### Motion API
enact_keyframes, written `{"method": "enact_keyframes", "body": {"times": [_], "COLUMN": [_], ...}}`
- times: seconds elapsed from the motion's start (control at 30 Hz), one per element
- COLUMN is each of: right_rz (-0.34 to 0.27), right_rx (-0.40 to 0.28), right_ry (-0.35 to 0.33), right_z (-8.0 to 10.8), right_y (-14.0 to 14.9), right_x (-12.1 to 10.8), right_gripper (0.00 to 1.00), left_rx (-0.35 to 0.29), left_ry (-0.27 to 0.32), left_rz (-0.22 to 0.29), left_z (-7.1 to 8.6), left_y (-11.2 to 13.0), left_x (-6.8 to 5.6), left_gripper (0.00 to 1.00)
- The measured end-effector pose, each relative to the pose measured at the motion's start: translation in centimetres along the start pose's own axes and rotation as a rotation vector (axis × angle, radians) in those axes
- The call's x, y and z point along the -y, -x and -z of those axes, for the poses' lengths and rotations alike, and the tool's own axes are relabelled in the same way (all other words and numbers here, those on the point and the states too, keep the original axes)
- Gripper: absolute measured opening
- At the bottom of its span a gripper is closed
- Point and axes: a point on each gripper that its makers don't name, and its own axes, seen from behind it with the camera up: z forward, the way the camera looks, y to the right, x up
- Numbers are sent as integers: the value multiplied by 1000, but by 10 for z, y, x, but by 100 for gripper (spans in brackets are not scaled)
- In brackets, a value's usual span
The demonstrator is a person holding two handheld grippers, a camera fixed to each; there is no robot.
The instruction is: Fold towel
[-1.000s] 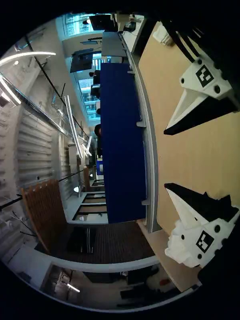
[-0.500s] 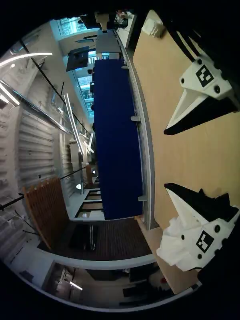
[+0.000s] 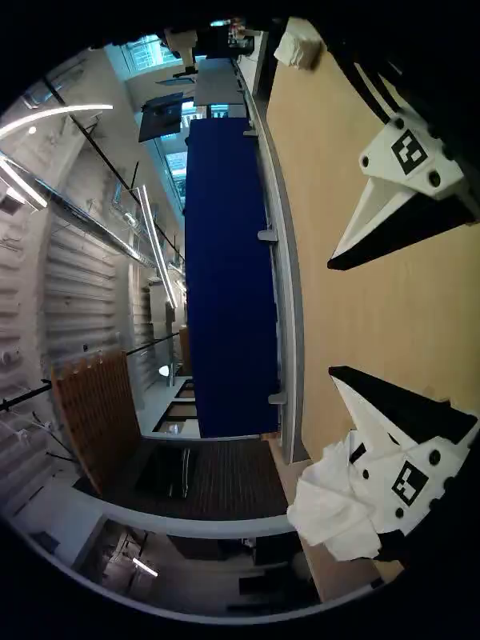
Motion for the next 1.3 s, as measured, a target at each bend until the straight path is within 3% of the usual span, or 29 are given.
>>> {"method": "enact_keyframes", "body": {"times": [0.5,1.3], "right_rz": [23,10], "right_rx": [-8,-40], "right_ry": [-14,-15], "right_z": [-7,-9], "right_y": [11,3], "right_x": [5,7], "right_gripper": [100,100], "left_rx": [-18,-18], "left_ry": [-26,-21], "left_rz": [45,55], "left_z": [0,-2], "left_y": [30,34], "left_x": [11,12], "left_gripper": [89,89]}}
